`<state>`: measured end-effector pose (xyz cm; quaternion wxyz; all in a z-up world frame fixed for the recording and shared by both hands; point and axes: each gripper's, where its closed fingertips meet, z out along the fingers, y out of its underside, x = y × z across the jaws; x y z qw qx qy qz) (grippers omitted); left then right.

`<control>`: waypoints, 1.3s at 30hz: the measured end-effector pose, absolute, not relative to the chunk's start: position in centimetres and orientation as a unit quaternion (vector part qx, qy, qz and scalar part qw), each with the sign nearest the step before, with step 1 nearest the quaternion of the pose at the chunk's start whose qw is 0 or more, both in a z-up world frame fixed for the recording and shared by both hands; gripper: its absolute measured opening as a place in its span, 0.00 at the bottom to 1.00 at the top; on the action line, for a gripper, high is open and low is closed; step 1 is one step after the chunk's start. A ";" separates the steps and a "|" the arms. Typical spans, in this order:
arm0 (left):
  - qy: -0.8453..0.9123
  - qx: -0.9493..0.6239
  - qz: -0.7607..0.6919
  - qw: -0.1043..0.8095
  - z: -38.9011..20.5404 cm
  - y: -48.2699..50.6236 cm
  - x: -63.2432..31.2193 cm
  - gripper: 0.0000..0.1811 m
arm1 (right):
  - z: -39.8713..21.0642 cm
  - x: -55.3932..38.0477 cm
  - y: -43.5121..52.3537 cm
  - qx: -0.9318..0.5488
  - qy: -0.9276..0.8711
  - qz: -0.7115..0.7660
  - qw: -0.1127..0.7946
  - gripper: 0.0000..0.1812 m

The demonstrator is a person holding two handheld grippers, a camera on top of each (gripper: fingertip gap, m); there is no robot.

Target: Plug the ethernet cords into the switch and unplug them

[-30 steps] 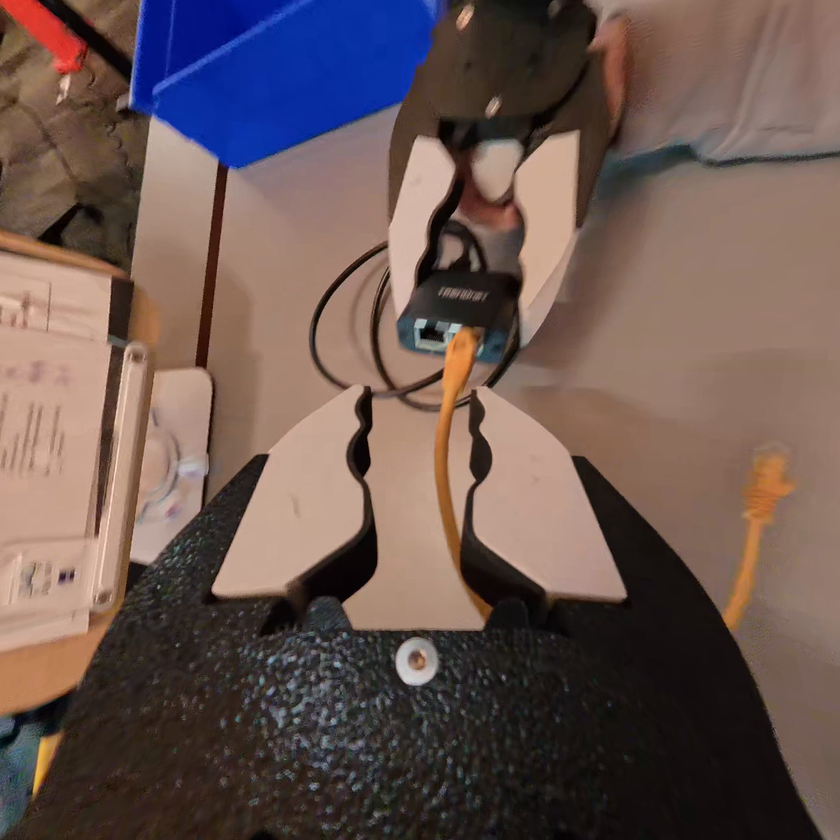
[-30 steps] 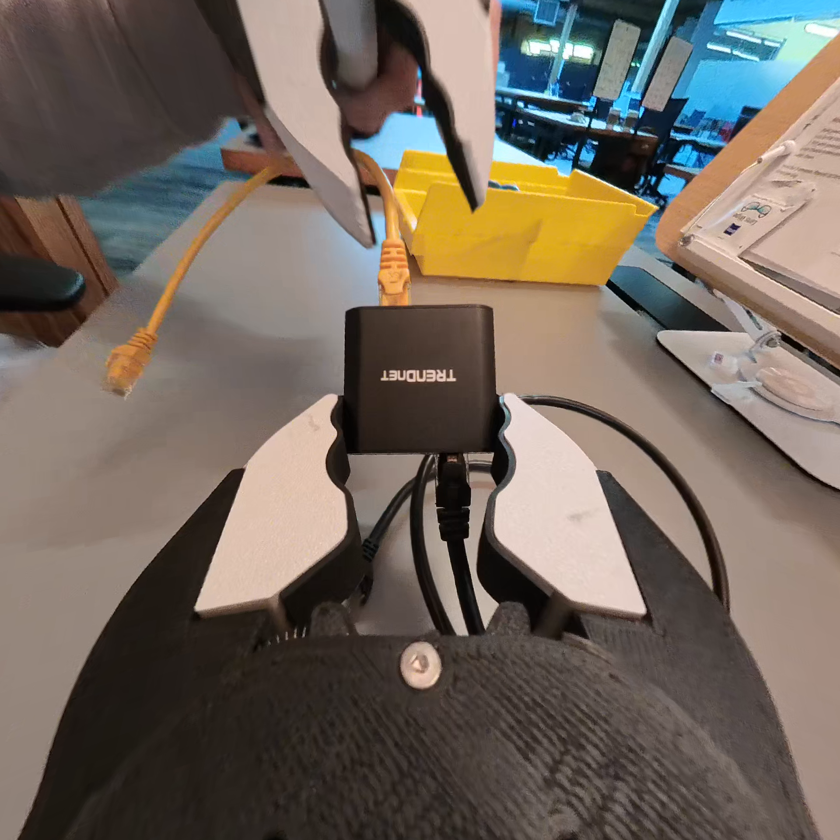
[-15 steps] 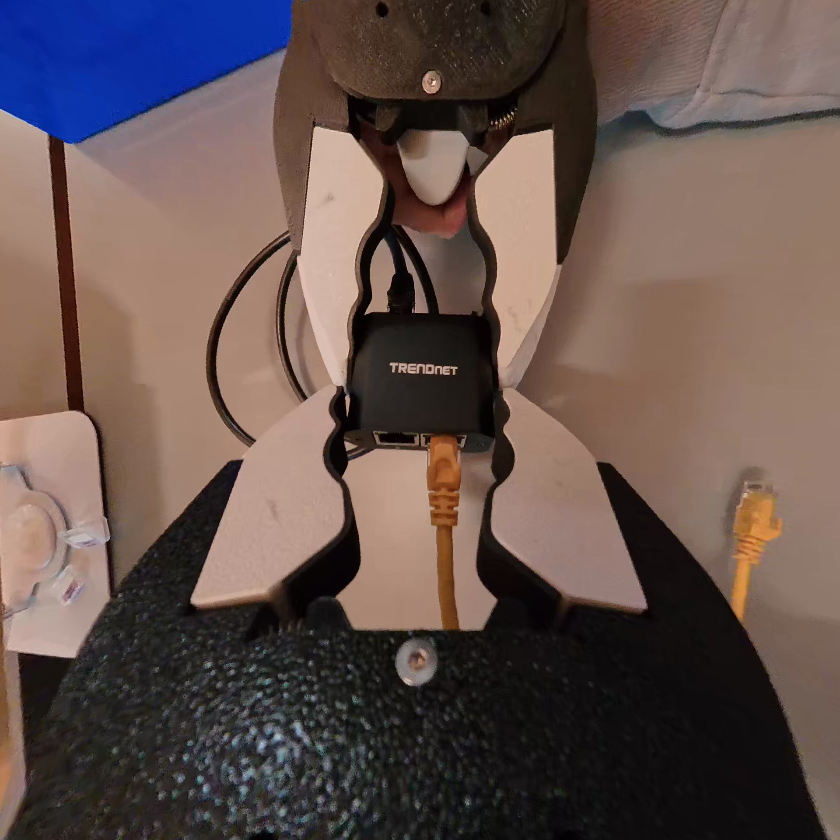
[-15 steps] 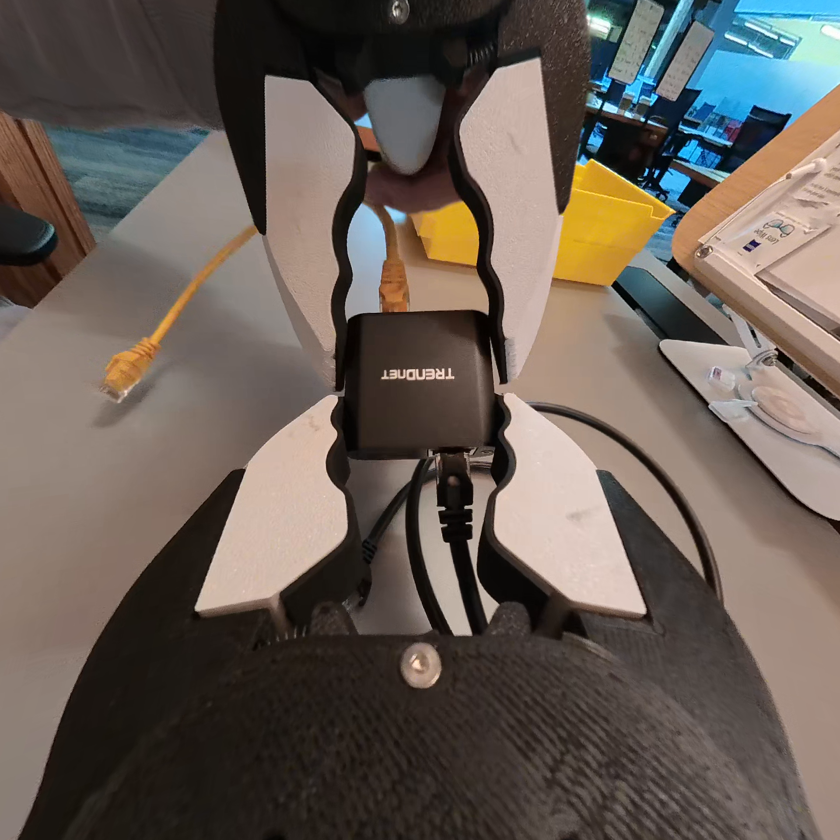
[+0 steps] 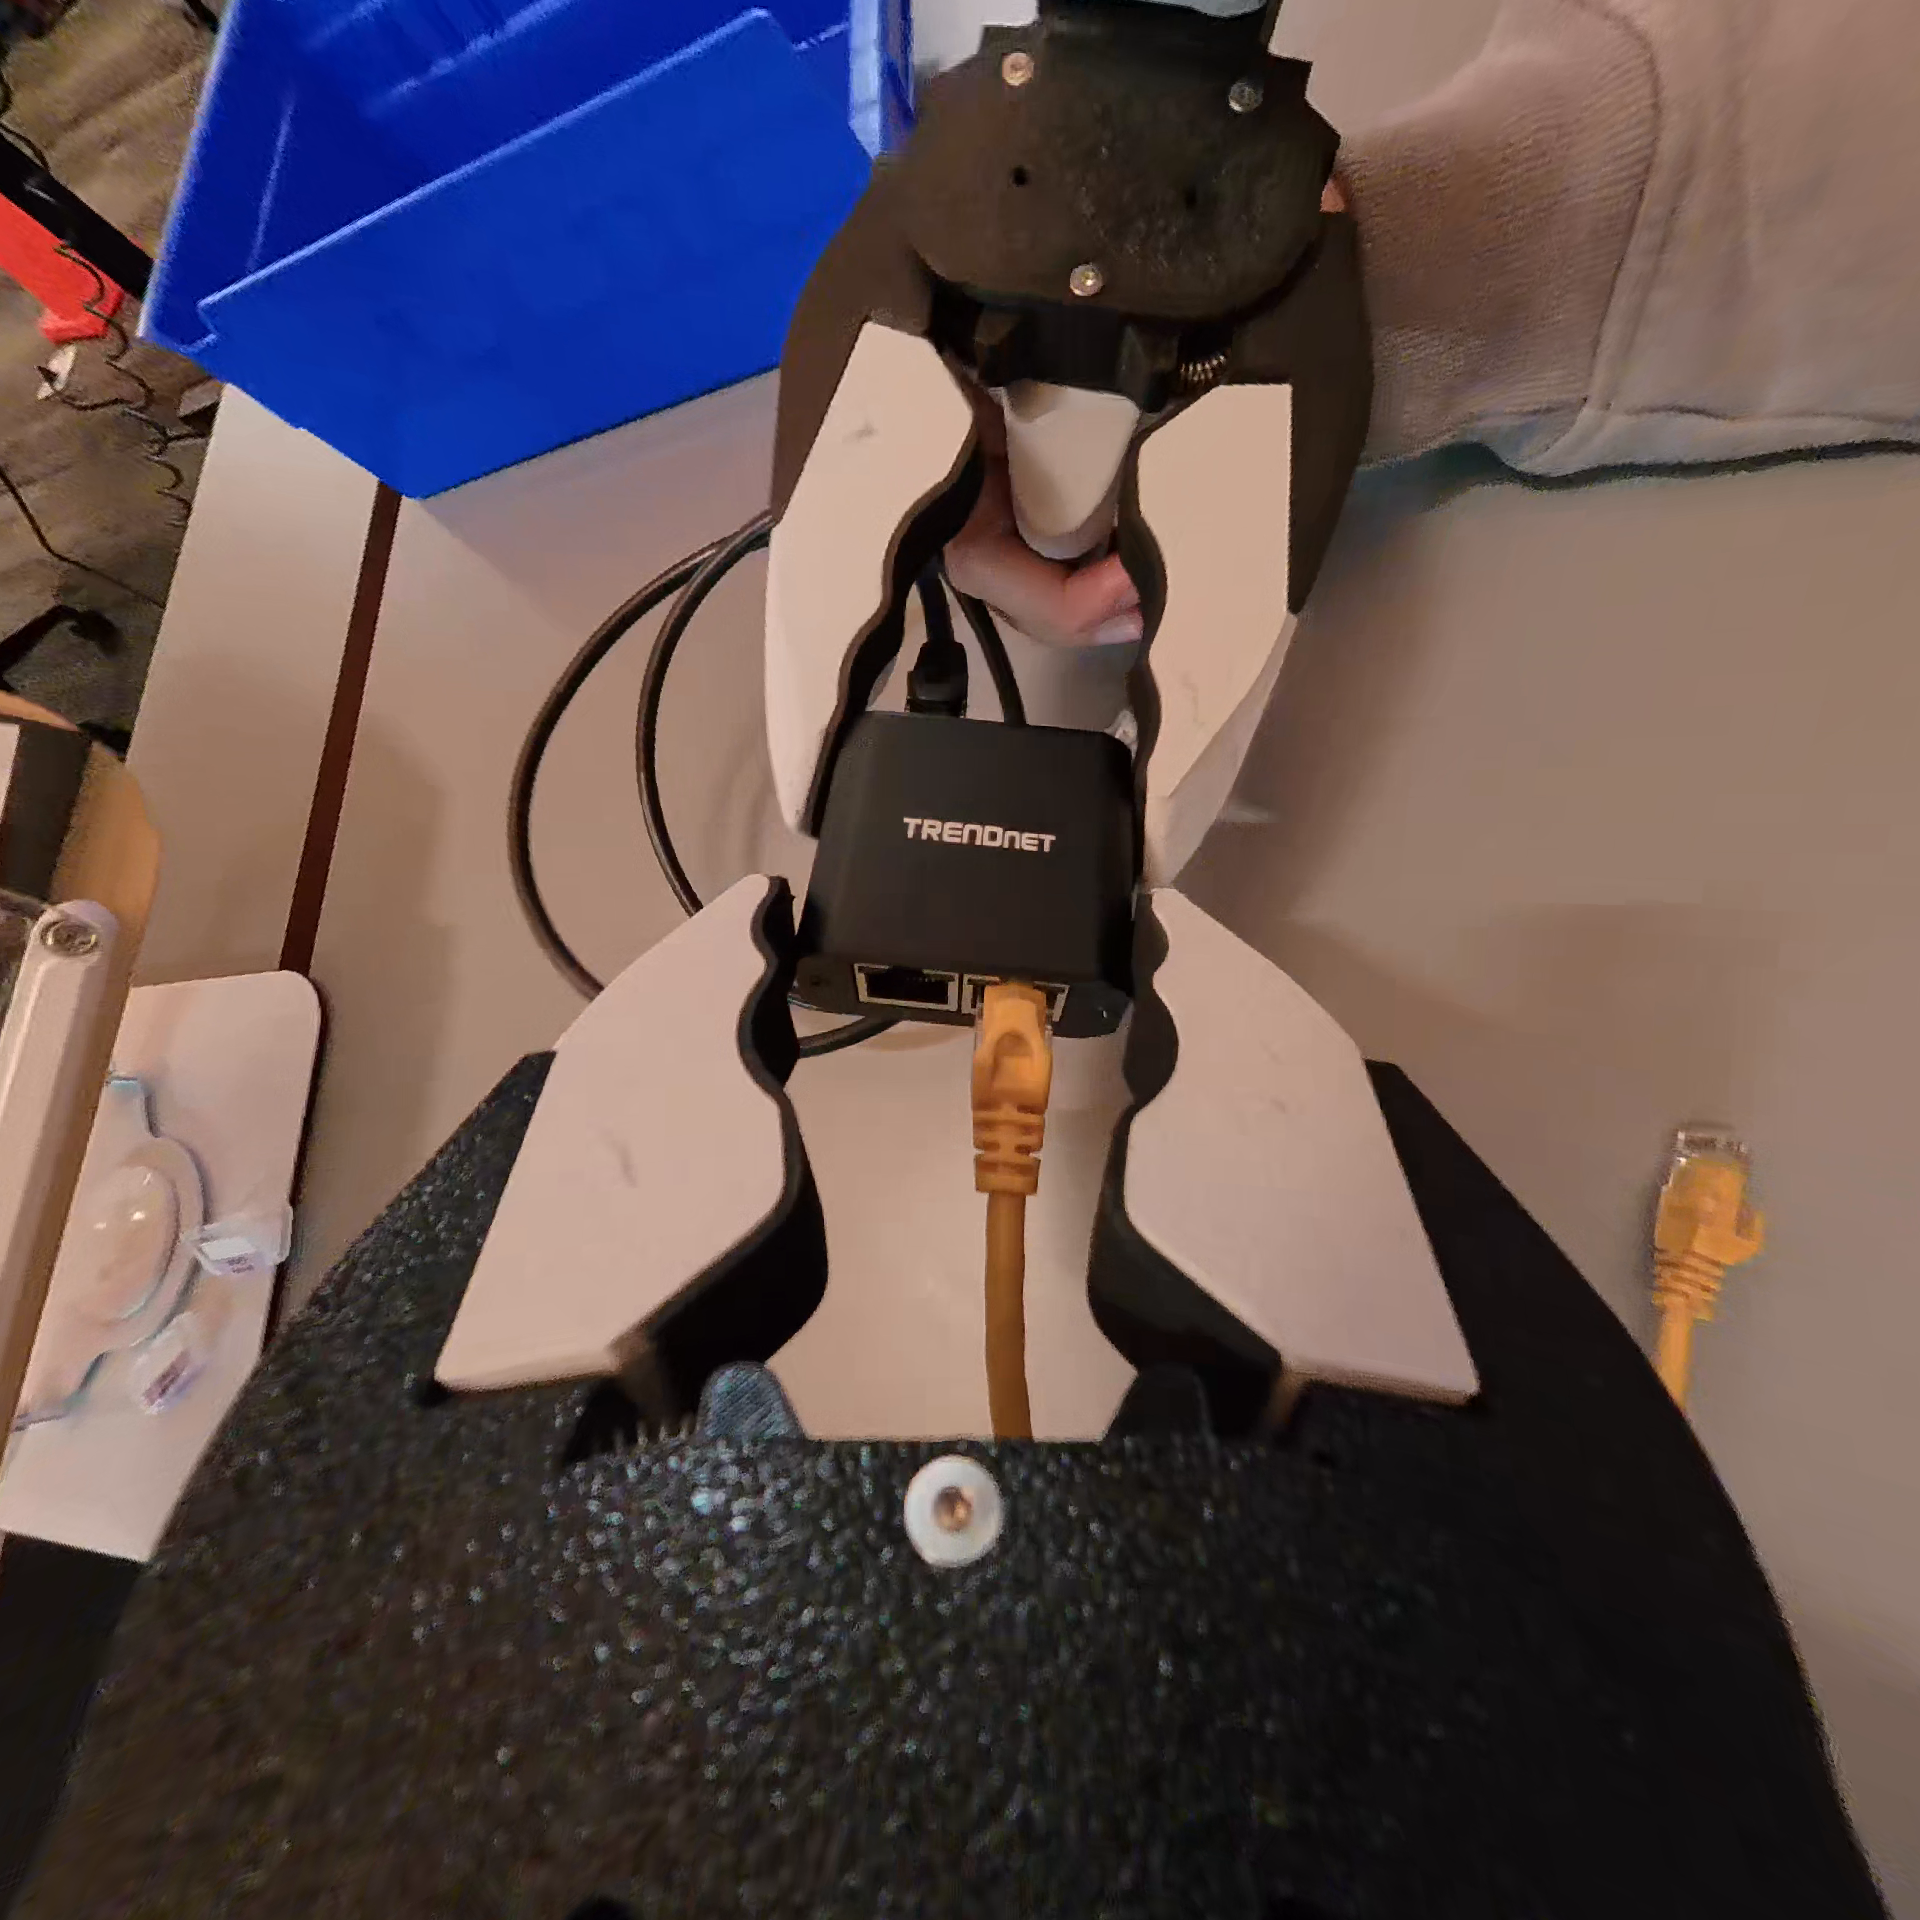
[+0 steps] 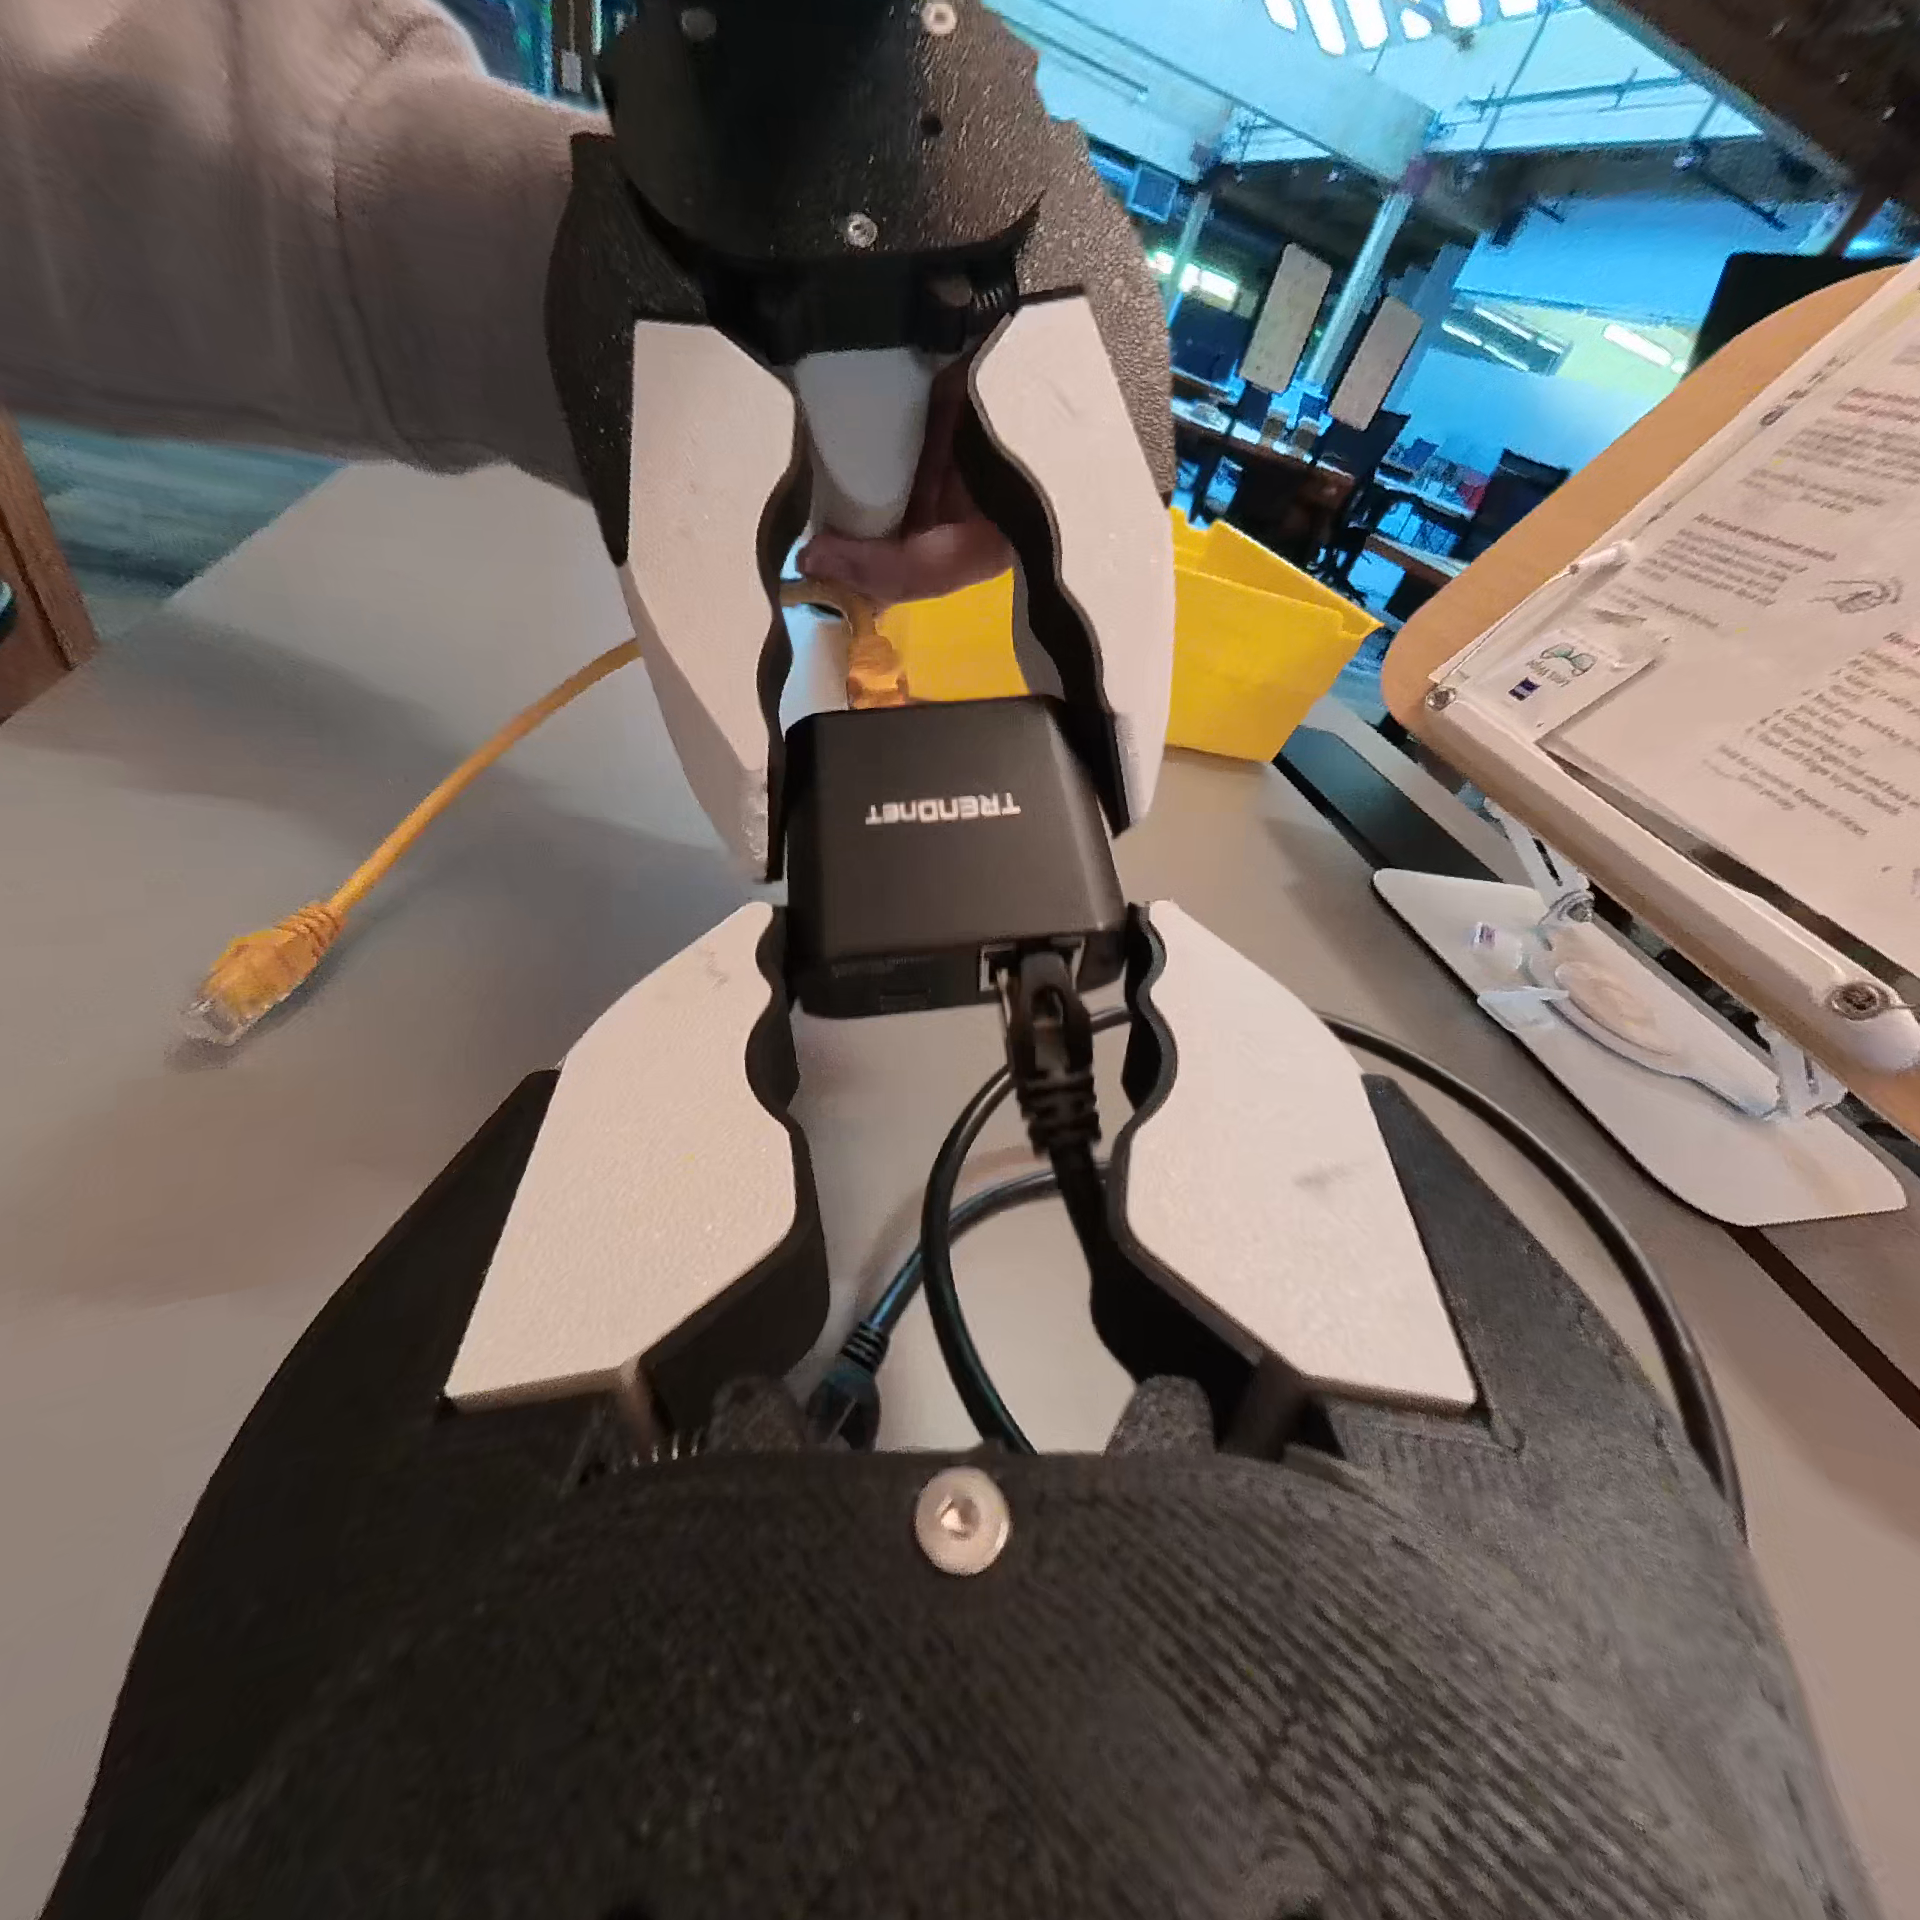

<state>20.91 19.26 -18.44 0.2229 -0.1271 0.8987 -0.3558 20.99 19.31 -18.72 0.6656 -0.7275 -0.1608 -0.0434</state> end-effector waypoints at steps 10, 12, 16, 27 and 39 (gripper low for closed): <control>0.861 -0.131 -0.449 0.199 -17.3 19.0 20.7 0.33 | -16.4 20.7 19.0 -0.662 -0.110 0.044 0.740 0.39; 0.849 -0.130 -0.473 0.194 -17.1 18.7 20.7 0.33 | -16.1 20.6 18.9 -0.644 -0.101 0.064 0.756 0.36; 0.821 -0.148 -0.518 0.189 -16.3 19.1 21.0 0.33 | -16.4 21.5 19.0 -0.647 -0.075 0.065 0.756 0.38; 0.813 -0.146 -0.536 0.175 -15.8 18.6 21.2 0.33 | -16.4 21.2 18.8 -0.646 -0.087 0.080 0.754 0.32; 0.791 -0.175 -0.566 0.152 -17.4 18.9 21.7 0.34 | -17.3 21.7 18.9 -0.677 -0.069 0.097 0.726 0.31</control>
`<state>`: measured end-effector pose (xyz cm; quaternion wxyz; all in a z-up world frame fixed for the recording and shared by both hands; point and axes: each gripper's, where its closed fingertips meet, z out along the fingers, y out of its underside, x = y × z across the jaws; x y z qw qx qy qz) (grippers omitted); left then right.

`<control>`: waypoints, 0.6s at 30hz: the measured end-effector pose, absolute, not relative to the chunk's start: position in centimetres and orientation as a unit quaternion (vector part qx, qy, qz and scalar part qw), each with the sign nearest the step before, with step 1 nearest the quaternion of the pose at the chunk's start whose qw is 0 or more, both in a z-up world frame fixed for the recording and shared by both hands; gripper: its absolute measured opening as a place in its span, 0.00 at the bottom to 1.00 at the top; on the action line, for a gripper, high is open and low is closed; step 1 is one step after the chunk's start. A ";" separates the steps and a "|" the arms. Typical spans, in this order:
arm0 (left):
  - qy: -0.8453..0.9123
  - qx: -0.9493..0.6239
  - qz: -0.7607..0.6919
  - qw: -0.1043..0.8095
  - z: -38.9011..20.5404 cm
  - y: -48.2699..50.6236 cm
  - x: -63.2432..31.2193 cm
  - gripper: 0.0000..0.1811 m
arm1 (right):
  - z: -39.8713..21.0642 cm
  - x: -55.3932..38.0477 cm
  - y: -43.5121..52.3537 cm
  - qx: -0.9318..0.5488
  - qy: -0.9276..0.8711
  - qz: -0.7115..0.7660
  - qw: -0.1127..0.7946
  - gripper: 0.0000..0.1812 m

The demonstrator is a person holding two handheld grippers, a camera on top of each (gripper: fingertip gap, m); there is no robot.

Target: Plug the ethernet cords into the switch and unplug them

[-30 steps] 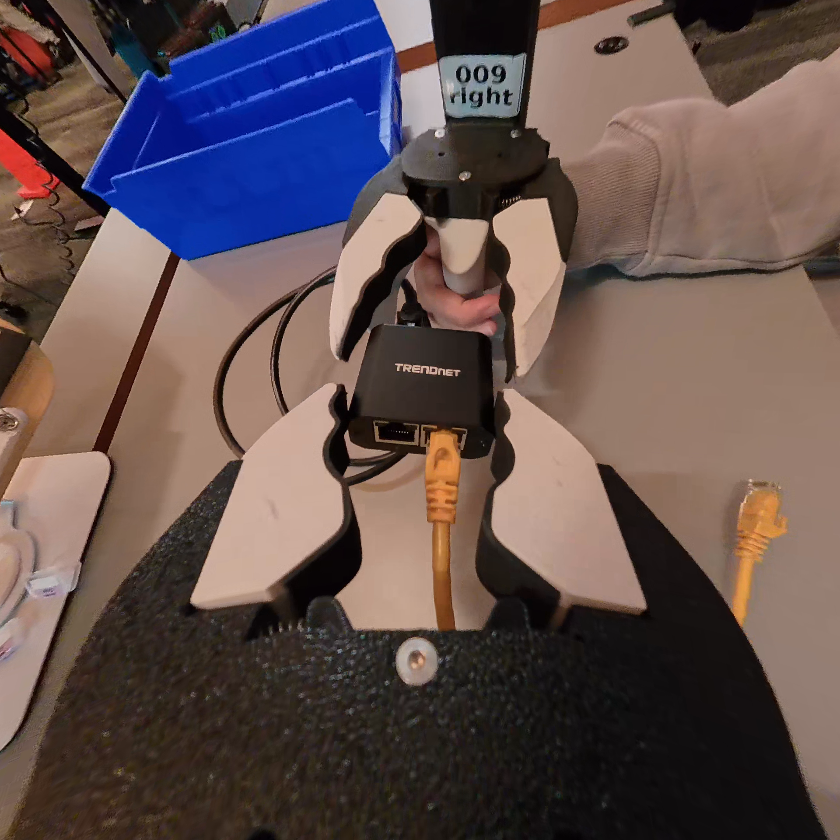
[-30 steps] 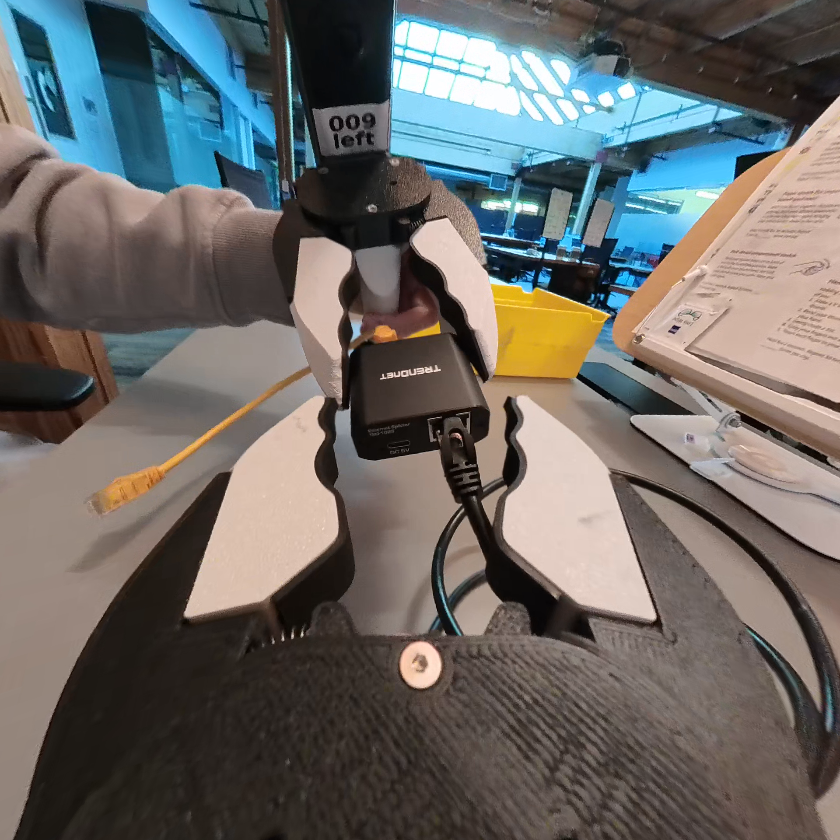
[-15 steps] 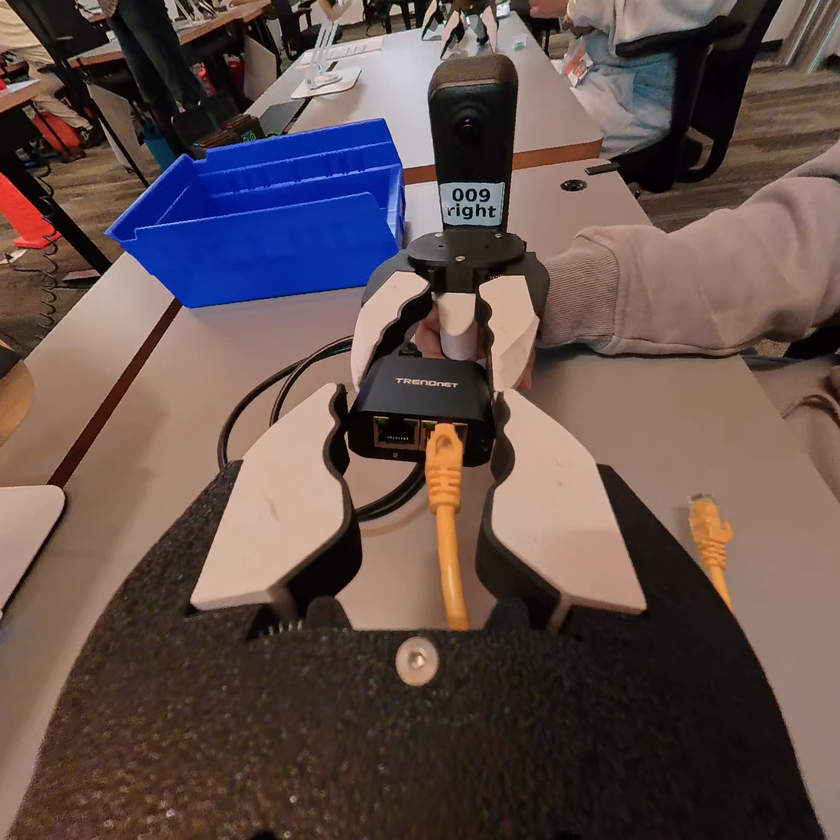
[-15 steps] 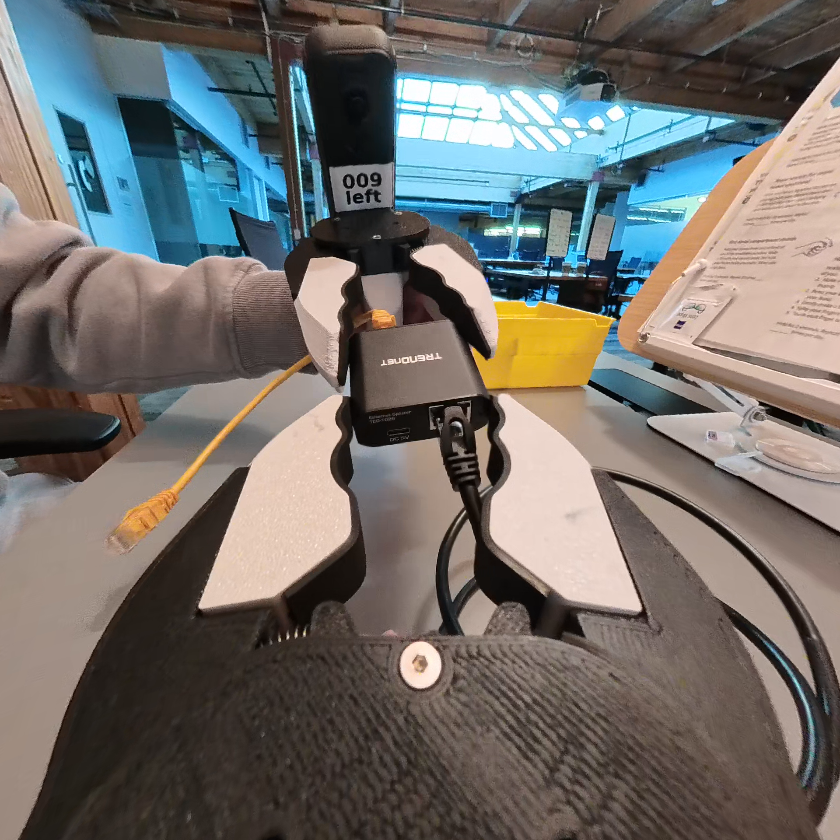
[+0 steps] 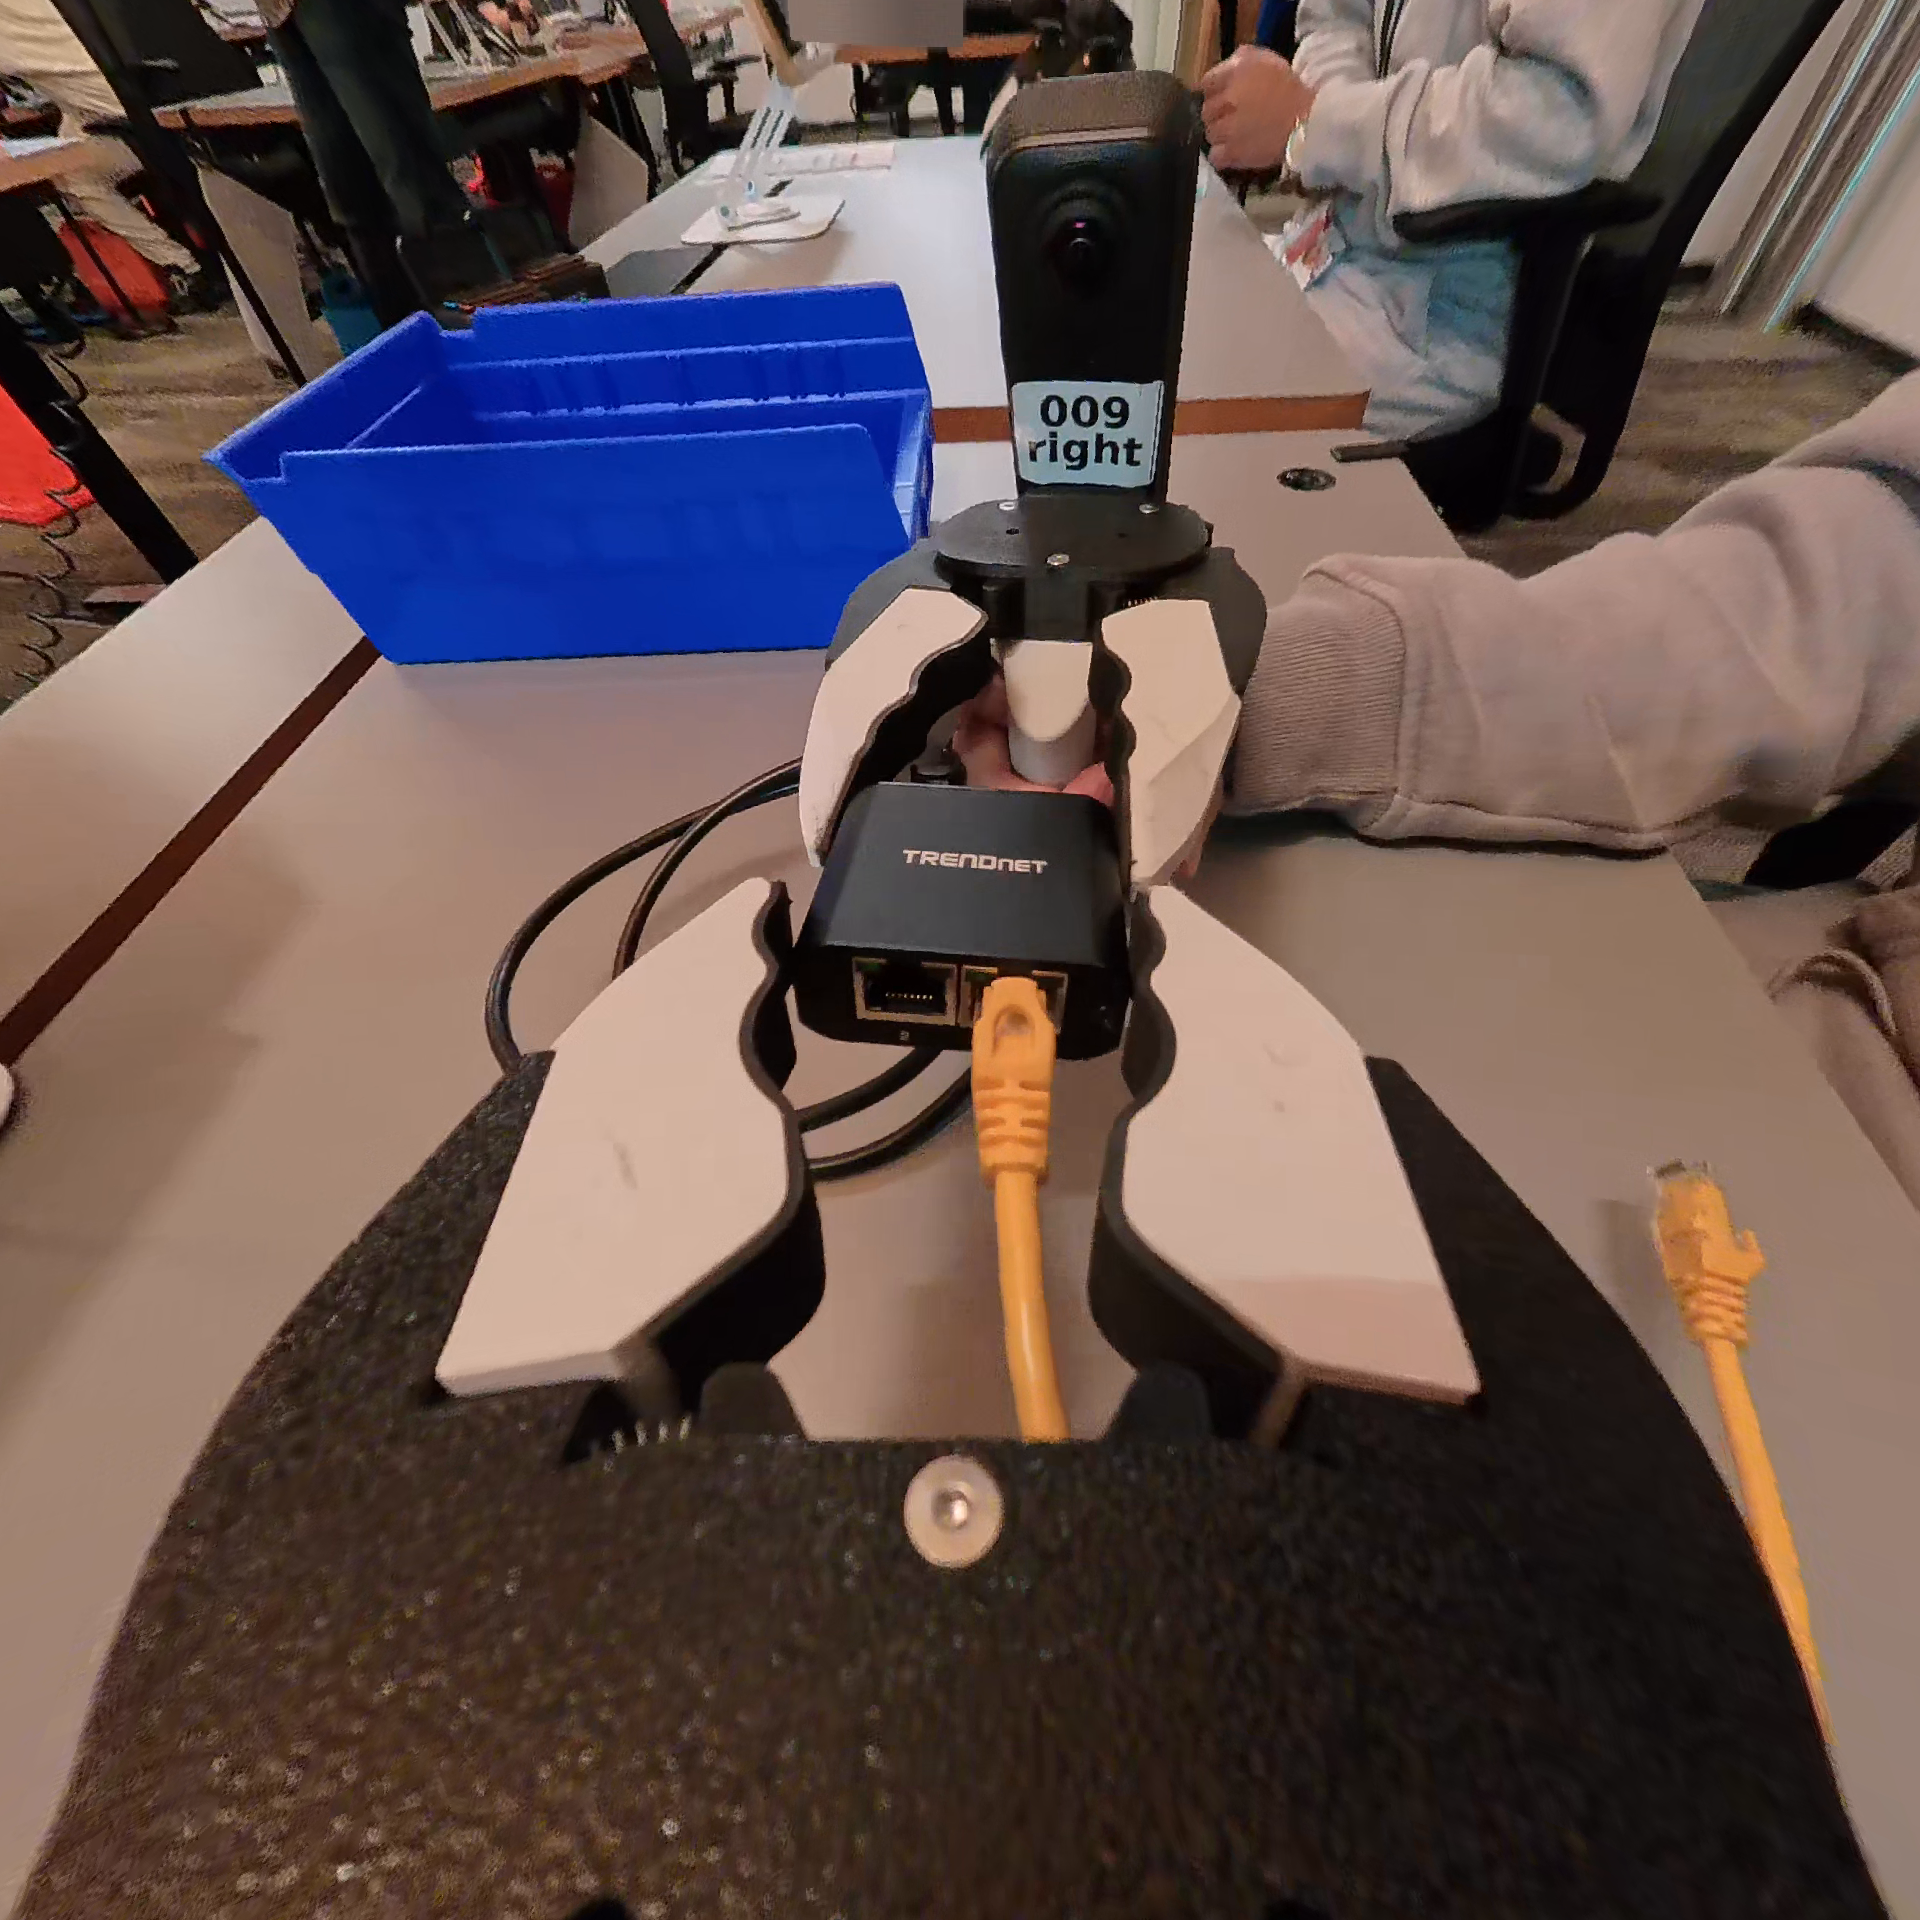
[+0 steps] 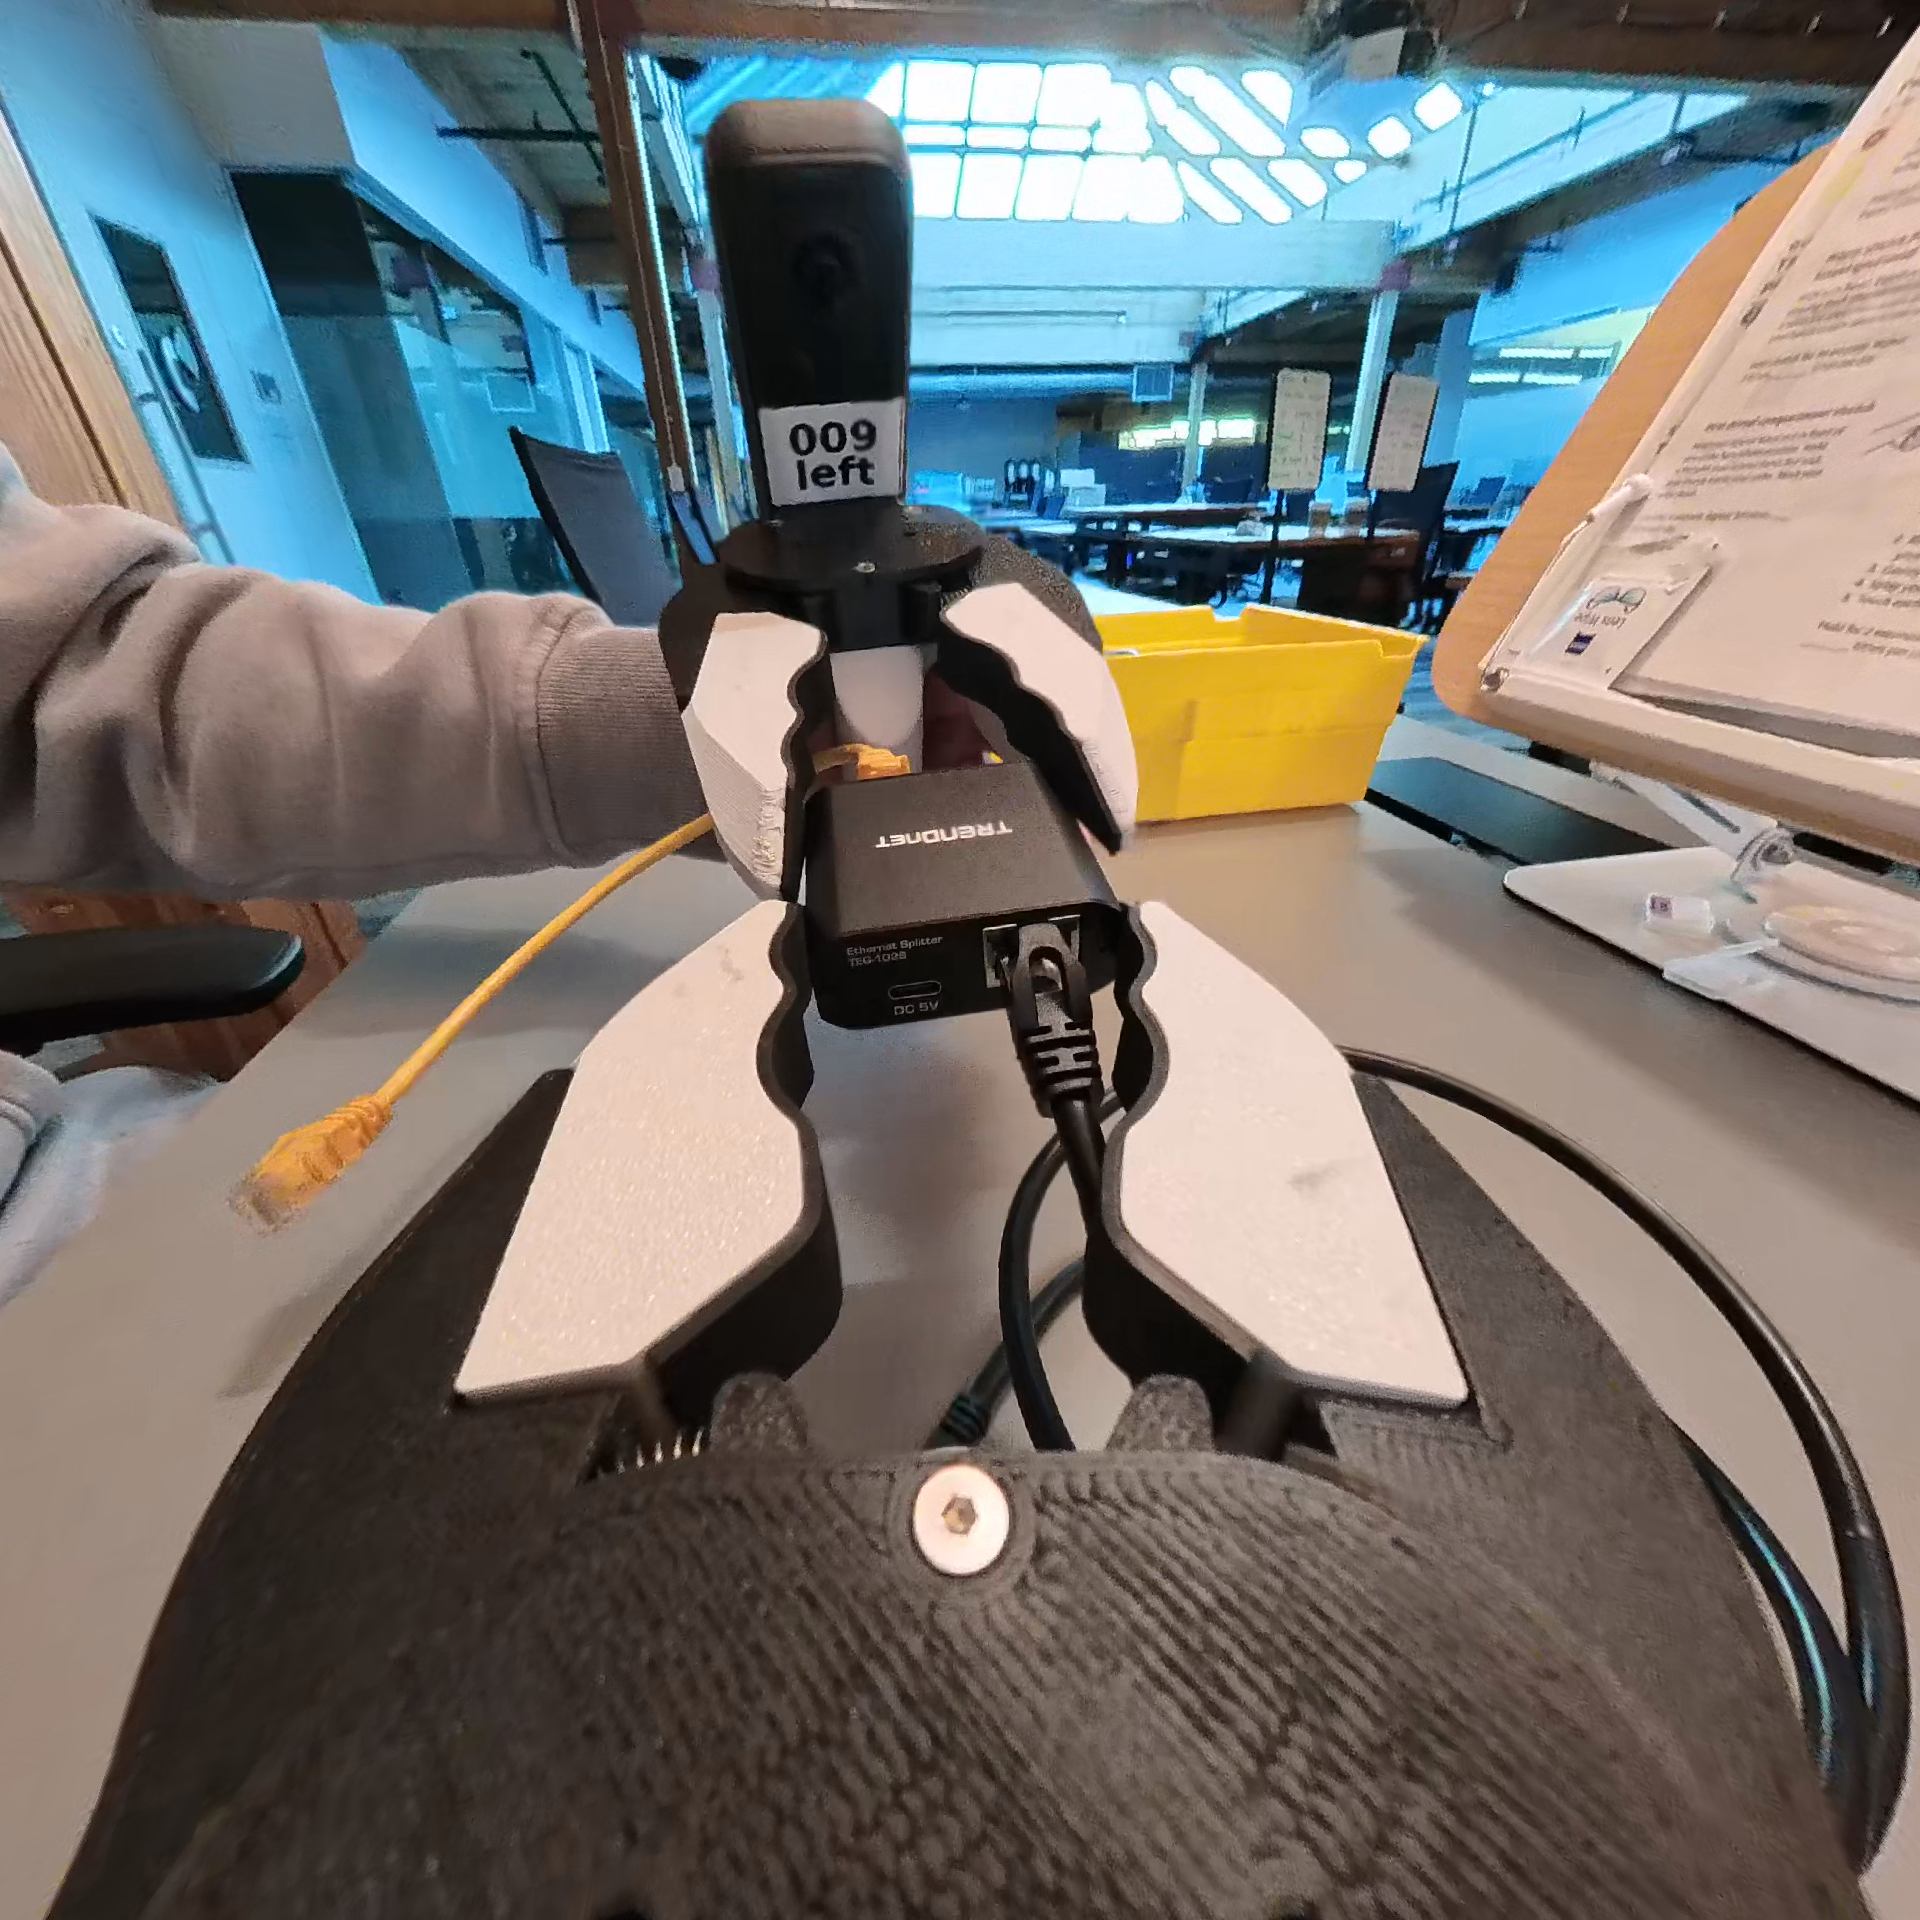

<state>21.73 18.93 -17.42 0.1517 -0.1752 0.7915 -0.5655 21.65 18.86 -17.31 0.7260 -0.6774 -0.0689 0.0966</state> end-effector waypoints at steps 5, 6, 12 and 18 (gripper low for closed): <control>0.786 -0.184 -0.570 0.156 -18.3 19.5 21.3 0.35 | -18.4 21.2 19.3 -0.710 -0.087 0.091 0.693 0.31; 0.785 -0.193 -0.563 0.171 -18.1 19.9 21.5 0.39 | -18.3 21.2 19.3 -0.708 -0.087 0.091 0.695 0.31; 0.705 -0.230 -0.574 0.347 -9.6 25.9 20.6 0.38 | -17.1 22.2 18.1 -0.671 -0.061 0.110 0.731 0.31; 0.691 -0.518 -0.316 0.394 -12.0 45.6 19.8 0.31 | -16.6 22.8 17.8 -0.656 -0.048 0.121 0.744 0.31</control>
